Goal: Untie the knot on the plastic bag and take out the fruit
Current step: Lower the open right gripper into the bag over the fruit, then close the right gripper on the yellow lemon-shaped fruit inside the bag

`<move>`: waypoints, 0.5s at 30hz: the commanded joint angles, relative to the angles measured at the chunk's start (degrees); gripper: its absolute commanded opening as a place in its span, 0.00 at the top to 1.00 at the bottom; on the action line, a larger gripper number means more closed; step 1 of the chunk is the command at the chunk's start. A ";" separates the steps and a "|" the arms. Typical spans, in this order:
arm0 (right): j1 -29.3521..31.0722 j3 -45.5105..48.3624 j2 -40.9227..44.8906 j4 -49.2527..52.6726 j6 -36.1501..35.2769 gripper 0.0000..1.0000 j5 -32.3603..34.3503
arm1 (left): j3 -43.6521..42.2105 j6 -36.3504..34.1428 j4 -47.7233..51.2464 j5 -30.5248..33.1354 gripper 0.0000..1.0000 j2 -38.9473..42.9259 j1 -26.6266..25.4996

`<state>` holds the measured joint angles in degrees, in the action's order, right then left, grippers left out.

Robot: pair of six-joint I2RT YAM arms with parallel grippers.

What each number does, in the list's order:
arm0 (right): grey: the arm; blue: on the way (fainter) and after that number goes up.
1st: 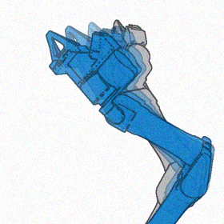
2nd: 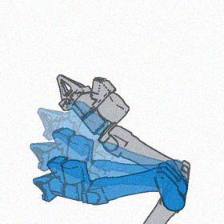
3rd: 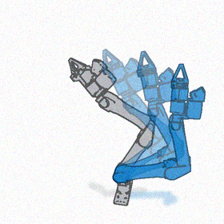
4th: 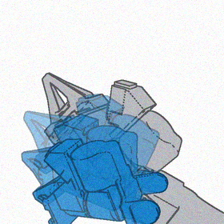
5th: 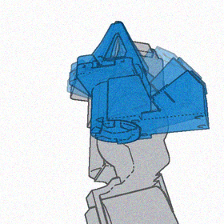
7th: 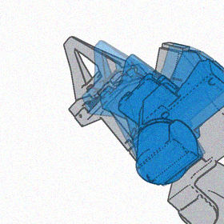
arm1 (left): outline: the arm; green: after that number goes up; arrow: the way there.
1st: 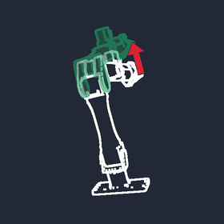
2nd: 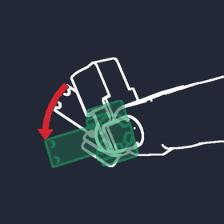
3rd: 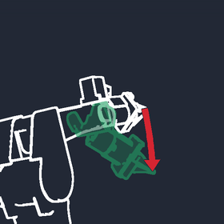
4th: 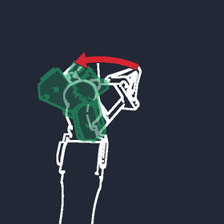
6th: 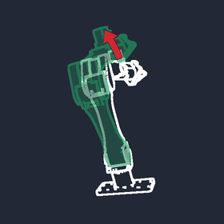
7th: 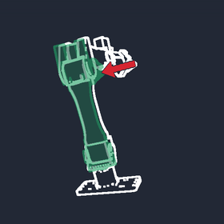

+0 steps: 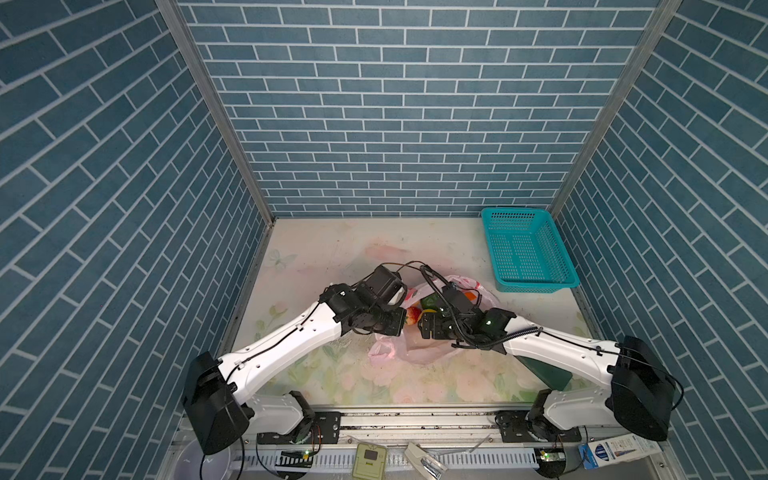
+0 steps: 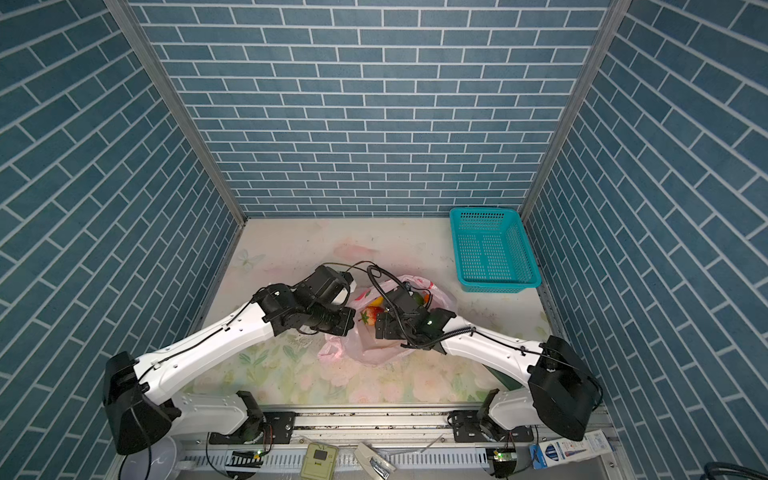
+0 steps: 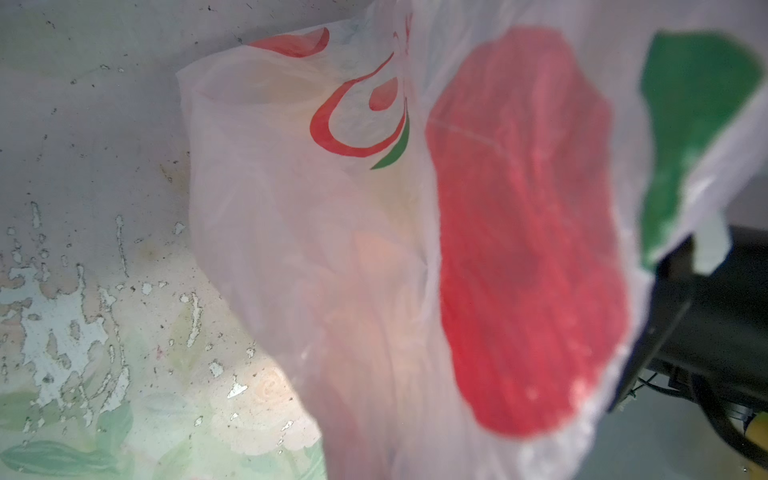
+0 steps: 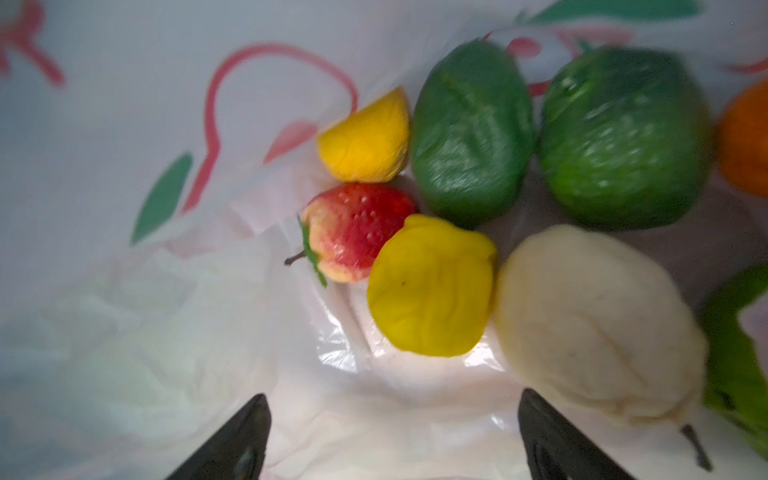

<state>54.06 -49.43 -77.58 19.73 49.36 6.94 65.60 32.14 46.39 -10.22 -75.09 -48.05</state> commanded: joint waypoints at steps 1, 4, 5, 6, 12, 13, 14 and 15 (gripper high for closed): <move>-1.74 -3.99 0.55 8.08 3.37 0.07 7.79 | -1.00 0.28 -0.83 0.29 1.00 1.17 -0.38; -2.59 -4.29 1.82 18.06 6.00 0.08 17.44 | -1.05 0.29 -1.04 0.85 1.00 1.16 -0.55; -2.94 -3.82 2.61 21.20 7.42 0.08 19.87 | -1.06 0.29 -1.04 0.90 1.00 1.17 -0.64; -3.42 -3.14 3.48 22.91 8.21 0.07 21.20 | -1.09 0.36 -1.08 1.06 1.00 1.25 -0.64; -6.29 1.20 7.27 23.67 9.87 0.08 21.15 | -0.85 0.29 -1.64 0.73 1.00 1.17 -0.78; -6.34 1.01 7.10 21.97 8.60 0.07 19.69 | -0.76 0.29 -1.72 0.52 1.00 1.09 -0.90; -6.33 0.56 6.57 20.23 7.23 0.08 17.63 | -0.74 0.29 -1.75 0.28 1.00 0.99 -0.98; -6.19 0.04 5.91 19.04 6.40 0.08 15.92 | -0.66 0.20 -1.91 -0.01 1.00 0.90 -1.12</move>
<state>48.18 -49.76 -71.18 39.42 54.81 23.86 65.21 32.42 43.44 -10.22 -74.78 -48.80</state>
